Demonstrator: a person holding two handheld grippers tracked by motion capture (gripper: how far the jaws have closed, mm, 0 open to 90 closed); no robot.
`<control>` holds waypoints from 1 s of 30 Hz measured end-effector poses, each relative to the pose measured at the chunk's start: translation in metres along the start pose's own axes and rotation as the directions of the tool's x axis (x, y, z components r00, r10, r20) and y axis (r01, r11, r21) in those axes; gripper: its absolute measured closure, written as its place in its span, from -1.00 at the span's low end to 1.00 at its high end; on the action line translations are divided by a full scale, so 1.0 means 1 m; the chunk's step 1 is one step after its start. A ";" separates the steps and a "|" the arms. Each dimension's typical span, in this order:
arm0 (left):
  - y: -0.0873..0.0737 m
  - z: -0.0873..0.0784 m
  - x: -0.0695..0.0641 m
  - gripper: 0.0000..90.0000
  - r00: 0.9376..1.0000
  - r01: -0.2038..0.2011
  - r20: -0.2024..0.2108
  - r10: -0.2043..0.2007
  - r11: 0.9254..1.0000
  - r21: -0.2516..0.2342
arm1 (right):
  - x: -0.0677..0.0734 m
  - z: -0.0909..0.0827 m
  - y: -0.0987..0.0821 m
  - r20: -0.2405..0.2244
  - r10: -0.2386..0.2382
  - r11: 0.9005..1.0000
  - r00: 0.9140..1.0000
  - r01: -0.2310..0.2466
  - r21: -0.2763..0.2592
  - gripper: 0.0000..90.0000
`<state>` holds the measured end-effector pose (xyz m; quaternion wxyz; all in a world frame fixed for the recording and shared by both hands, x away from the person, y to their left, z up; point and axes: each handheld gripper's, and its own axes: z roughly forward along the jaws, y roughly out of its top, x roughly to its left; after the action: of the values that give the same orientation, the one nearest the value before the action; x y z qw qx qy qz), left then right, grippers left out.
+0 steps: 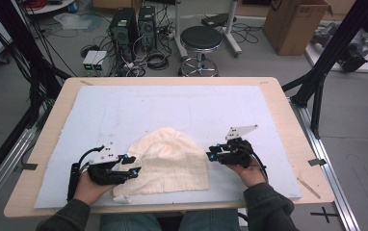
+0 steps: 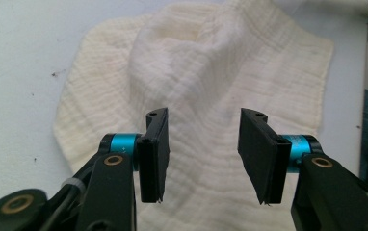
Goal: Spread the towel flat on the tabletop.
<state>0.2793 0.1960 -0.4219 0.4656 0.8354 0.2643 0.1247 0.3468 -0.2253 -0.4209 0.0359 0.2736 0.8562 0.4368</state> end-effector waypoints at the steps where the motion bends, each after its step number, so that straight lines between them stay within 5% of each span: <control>1: -0.001 0.002 0.001 0.22 1.000 0.004 -0.002 -0.004 1.000 0.002 | -0.003 0.004 -0.001 0.006 0.013 1.000 1.000 -0.013 0.009 0.50; 7: -0.006 0.008 0.005 0.32 1.000 0.001 -0.016 0.000 0.999 0.044 | -0.014 0.016 0.001 0.022 0.055 0.998 0.998 -0.055 0.017 0.51; 13: -0.008 0.010 0.008 0.41 1.000 0.009 -0.017 -0.008 0.998 0.066 | -0.014 0.027 0.012 0.002 0.042 0.999 0.999 -0.042 -0.013 0.53; 23: -0.010 0.008 0.007 0.40 1.000 0.012 -0.025 -0.010 0.998 0.063 | 0.008 0.031 0.013 -0.098 -0.029 0.999 0.995 0.033 0.036 0.63; 28: -0.014 0.010 0.009 0.40 0.999 0.019 -0.030 -0.016 0.995 0.096 | 0.019 0.033 0.006 -0.084 -0.068 0.992 0.994 0.076 0.101 0.62; 30: -0.015 0.010 0.010 0.40 0.999 0.018 -0.034 -0.014 0.994 0.111 | 0.018 0.030 0.005 -0.069 -0.060 0.994 0.996 0.066 0.086 0.61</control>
<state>0.2872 0.2007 -0.4402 0.4147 0.8558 0.2852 0.1197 0.3425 -0.1920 -0.4319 0.0094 0.2330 0.8835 0.4062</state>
